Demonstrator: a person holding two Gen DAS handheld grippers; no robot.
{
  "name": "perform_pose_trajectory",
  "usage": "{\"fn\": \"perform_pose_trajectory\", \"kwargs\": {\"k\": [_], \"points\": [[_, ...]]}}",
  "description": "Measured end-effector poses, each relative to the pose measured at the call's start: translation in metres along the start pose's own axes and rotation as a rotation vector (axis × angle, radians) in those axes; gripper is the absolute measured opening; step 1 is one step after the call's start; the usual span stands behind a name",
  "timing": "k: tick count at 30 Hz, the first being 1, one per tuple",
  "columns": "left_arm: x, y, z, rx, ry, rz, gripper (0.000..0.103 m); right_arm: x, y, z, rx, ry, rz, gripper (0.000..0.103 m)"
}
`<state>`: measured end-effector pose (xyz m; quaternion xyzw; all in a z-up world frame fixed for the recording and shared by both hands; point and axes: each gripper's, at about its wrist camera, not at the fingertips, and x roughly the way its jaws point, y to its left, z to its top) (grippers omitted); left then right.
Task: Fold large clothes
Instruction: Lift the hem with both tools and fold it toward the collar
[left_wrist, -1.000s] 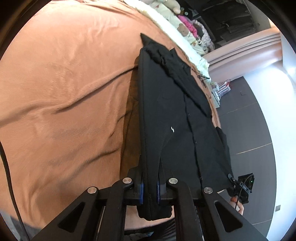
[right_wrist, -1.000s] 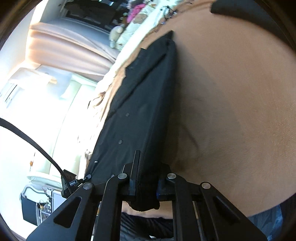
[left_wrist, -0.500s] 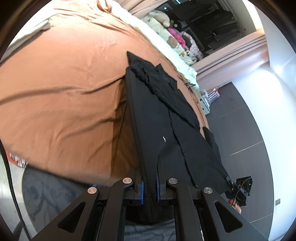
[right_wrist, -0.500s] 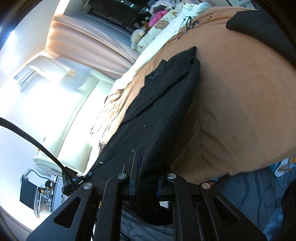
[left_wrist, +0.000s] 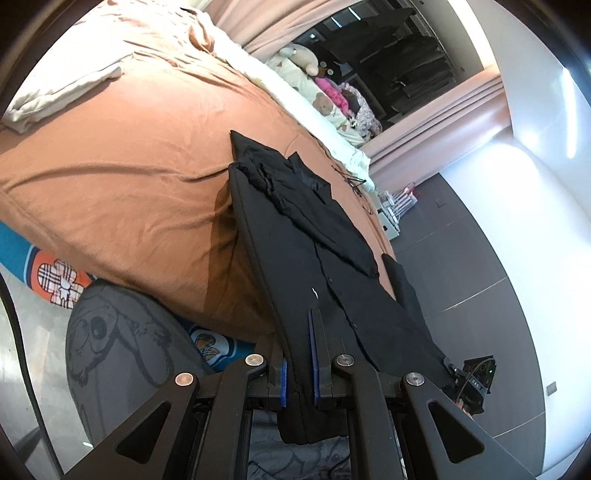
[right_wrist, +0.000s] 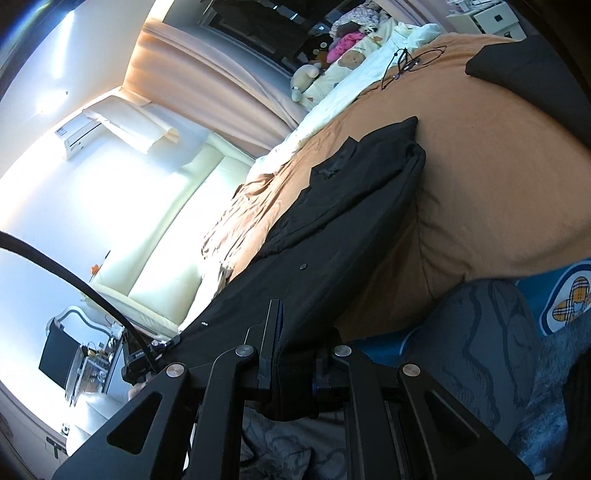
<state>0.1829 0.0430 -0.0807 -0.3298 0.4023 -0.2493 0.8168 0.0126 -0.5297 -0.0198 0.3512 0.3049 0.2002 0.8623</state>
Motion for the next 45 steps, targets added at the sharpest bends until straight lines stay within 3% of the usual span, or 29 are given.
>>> {"fn": "perform_pose_trajectory", "kwargs": {"k": [7,16,30,45], "points": [[0.007,0.004,0.008,-0.015,-0.001,-0.009,0.009,-0.003,-0.006,0.013,-0.002,-0.004,-0.001,0.008],[0.024,0.001,0.058,-0.010,-0.022,-0.009,0.009,0.020,-0.006,0.060,-0.033,-0.045,0.044,0.008],[0.082,-0.006,0.156,-0.005,-0.003,-0.009,0.009,0.091,-0.017,0.142,-0.022,-0.047,0.034,0.008],[0.128,-0.058,0.271,0.069,-0.048,-0.016,0.009,0.148,-0.010,0.235,-0.035,-0.085,0.031,0.008]]}}
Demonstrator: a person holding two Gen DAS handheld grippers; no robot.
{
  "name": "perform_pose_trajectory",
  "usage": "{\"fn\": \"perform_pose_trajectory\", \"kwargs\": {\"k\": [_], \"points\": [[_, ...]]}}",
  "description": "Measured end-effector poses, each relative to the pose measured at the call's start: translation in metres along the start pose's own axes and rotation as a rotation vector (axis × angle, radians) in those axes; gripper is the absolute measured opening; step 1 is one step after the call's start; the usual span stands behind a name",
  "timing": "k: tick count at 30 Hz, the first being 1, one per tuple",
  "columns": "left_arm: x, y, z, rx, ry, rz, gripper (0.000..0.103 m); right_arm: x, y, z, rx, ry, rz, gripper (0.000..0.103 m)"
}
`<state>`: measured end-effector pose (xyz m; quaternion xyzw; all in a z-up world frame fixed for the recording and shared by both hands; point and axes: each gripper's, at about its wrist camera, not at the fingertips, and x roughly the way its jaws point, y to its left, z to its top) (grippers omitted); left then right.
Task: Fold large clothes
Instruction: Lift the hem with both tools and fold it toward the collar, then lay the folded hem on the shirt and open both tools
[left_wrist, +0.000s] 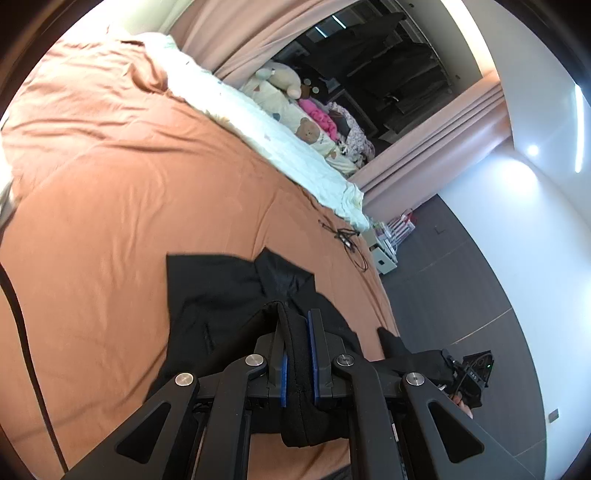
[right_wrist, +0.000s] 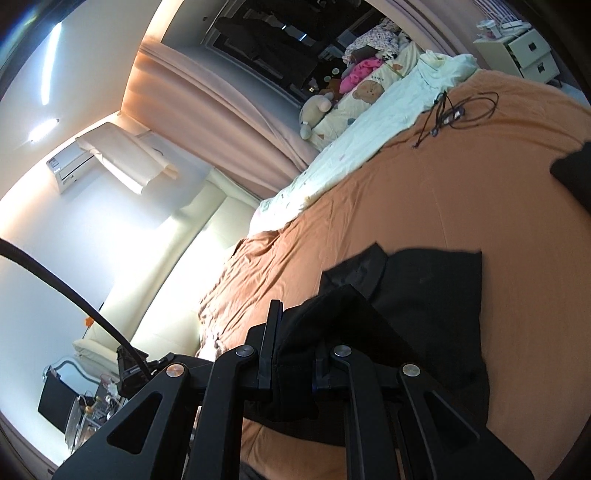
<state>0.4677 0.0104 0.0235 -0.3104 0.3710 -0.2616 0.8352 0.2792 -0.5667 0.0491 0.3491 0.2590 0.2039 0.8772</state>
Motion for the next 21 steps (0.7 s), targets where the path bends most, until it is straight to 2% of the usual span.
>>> {"fn": "perform_pose_trajectory", "kwargs": {"k": [10,21], "points": [[0.056,0.008,0.052,-0.007,0.016,0.036,0.009,0.047,-0.007,0.028,0.025,0.013,-0.043,0.008],[0.148,0.057,0.072,-0.068,0.131,0.134,0.009,0.122,-0.047,0.046,0.169,0.069,-0.168,0.010]]}}
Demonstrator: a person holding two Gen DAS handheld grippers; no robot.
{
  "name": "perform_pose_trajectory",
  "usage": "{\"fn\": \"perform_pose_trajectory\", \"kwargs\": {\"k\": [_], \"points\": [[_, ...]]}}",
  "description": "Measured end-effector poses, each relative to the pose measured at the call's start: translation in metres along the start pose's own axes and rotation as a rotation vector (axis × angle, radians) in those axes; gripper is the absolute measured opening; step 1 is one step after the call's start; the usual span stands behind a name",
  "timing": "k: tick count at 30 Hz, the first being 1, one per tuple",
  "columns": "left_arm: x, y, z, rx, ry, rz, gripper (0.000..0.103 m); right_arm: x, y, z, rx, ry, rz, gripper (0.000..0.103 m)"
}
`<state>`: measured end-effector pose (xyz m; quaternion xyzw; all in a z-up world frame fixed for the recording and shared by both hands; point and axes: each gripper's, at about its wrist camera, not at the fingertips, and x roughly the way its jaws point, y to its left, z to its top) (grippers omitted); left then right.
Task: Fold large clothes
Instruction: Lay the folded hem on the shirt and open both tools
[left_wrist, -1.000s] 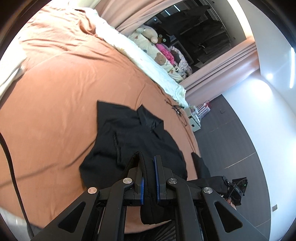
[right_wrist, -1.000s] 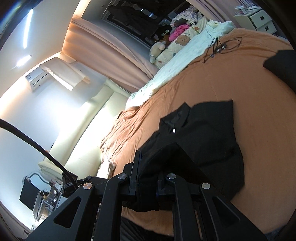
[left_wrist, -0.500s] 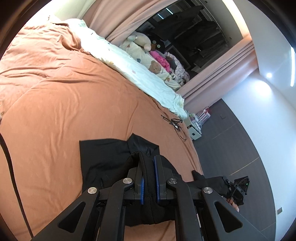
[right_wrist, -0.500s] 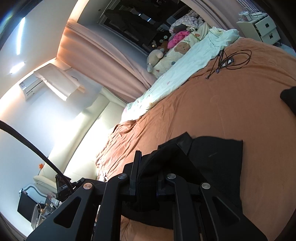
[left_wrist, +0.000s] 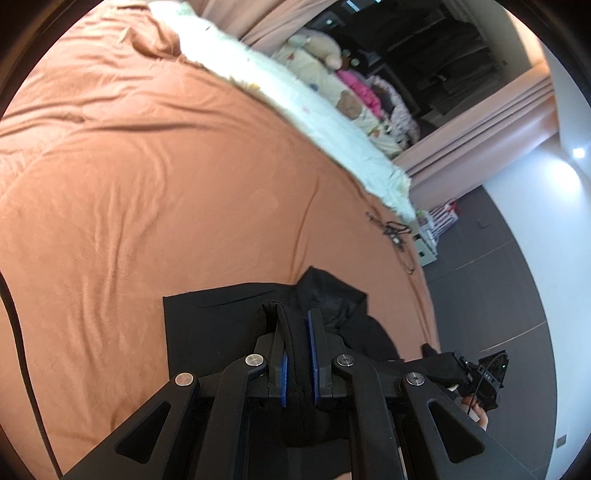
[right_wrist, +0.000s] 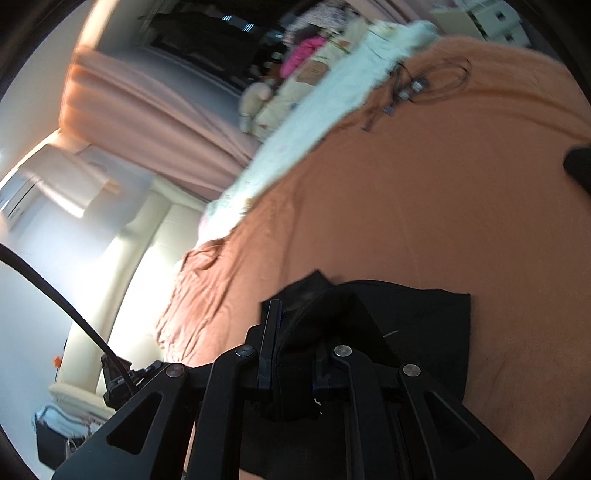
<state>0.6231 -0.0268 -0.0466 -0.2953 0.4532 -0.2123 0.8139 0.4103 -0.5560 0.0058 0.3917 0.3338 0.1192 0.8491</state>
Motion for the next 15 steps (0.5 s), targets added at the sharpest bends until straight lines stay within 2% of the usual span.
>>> {"fn": "perform_pose_trajectory", "kwargs": {"k": [6,8,10,11,12,13,14,15], "points": [[0.043,0.019,0.015,-0.030,0.041,0.051,0.010,0.031,-0.004,0.004,0.056,0.026,-0.054,0.011],[0.054,0.023,0.019,-0.035,0.062,0.070,0.022,0.037,-0.002,0.005,0.061,0.036,-0.064,0.012],[0.056,0.025,0.021,-0.038,0.053,0.062,0.060,0.039,0.001,0.006,0.070,0.043,-0.056,0.021],[0.054,0.026,0.021,-0.038,0.030,0.057,0.068,0.038,0.003,0.007,0.069,0.039,-0.053,0.037],[0.050,0.026,0.021,-0.034,0.009,0.061,0.081,0.035,0.004,0.009,0.061,0.019,-0.051,0.063],[0.046,0.026,0.022,-0.032,-0.014,0.066,0.089,0.030,0.004,0.010,0.050,-0.011,-0.055,0.074],[0.042,0.026,0.022,-0.035,-0.037,0.064,0.090,0.024,0.005,0.010,0.041,-0.039,-0.056,0.085],[0.039,0.028,0.022,-0.037,-0.043,0.062,0.090,0.019,0.005,0.008,0.035,-0.048,-0.051,0.085]]}}
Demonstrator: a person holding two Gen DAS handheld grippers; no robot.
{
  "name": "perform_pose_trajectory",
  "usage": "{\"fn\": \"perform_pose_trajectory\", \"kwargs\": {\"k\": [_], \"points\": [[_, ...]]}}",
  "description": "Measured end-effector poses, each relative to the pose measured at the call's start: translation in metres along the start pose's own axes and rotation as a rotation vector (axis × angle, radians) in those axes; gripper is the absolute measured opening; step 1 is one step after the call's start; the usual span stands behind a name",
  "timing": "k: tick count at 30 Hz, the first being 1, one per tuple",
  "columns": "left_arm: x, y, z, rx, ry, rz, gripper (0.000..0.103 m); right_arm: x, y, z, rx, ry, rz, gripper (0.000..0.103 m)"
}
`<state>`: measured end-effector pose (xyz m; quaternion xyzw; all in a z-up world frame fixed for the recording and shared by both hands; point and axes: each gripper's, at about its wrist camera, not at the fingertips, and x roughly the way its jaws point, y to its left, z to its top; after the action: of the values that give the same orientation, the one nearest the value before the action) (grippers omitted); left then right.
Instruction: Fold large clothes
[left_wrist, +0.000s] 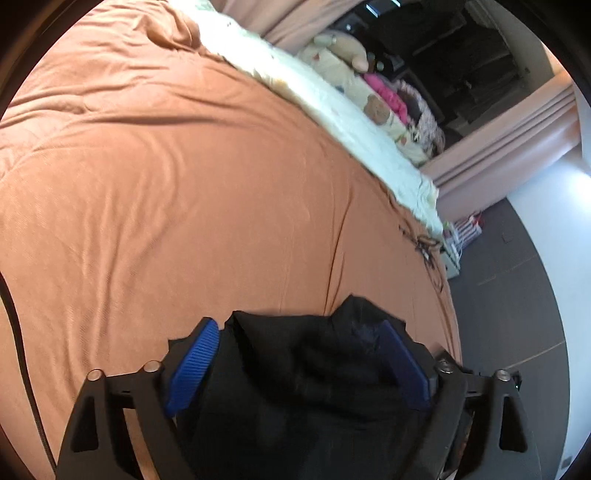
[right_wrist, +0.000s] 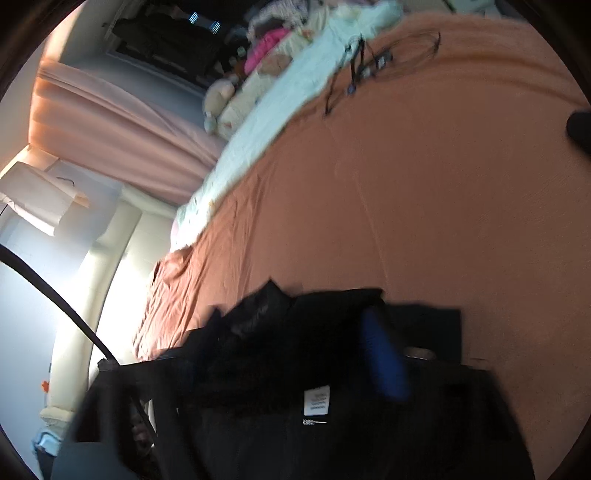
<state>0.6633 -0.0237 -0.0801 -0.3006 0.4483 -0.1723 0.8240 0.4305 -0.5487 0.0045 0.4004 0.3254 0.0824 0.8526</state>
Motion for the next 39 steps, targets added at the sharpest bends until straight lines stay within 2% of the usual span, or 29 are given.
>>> {"fn": "perform_pose_trajectory", "kwargs": {"k": [2,5,8,13,21,32,35,37,39], "points": [[-0.003,0.004,-0.002,0.004,0.011,0.026,0.090,-0.005,0.002,-0.001,-0.004,0.014,0.001,0.085],[-0.007,0.007,-0.014,0.051,0.036,0.091,0.090,-0.016,0.005,-0.008,-0.060,0.010,-0.090,0.085],[-0.011,0.010,-0.028,0.077,0.064,0.118,0.088,-0.027,0.014,-0.021,-0.135,0.033,-0.161,0.085],[-0.018,0.024,-0.055,0.090,0.128,0.160,0.070,-0.040,0.027,-0.041,-0.177,0.108,-0.232,0.085],[-0.040,0.039,-0.101,0.097,0.174,0.185,0.062,-0.074,0.024,-0.076,-0.181,0.177,-0.246,0.061],[-0.066,0.065,-0.162,0.063,0.225,0.194,0.061,-0.109,-0.008,-0.116,-0.141,0.238,-0.248,0.061],[-0.067,0.071,-0.173,0.047,0.236,0.173,0.061,-0.111,-0.009,-0.125,-0.164,0.264,-0.257,0.061],[-0.065,0.073,-0.178,0.042,0.242,0.158,0.061,-0.110,-0.011,-0.128,-0.173,0.281,-0.264,0.056],[-0.058,0.074,-0.183,0.029,0.261,0.129,0.060,-0.108,-0.014,-0.127,-0.166,0.283,-0.263,0.046]]}}
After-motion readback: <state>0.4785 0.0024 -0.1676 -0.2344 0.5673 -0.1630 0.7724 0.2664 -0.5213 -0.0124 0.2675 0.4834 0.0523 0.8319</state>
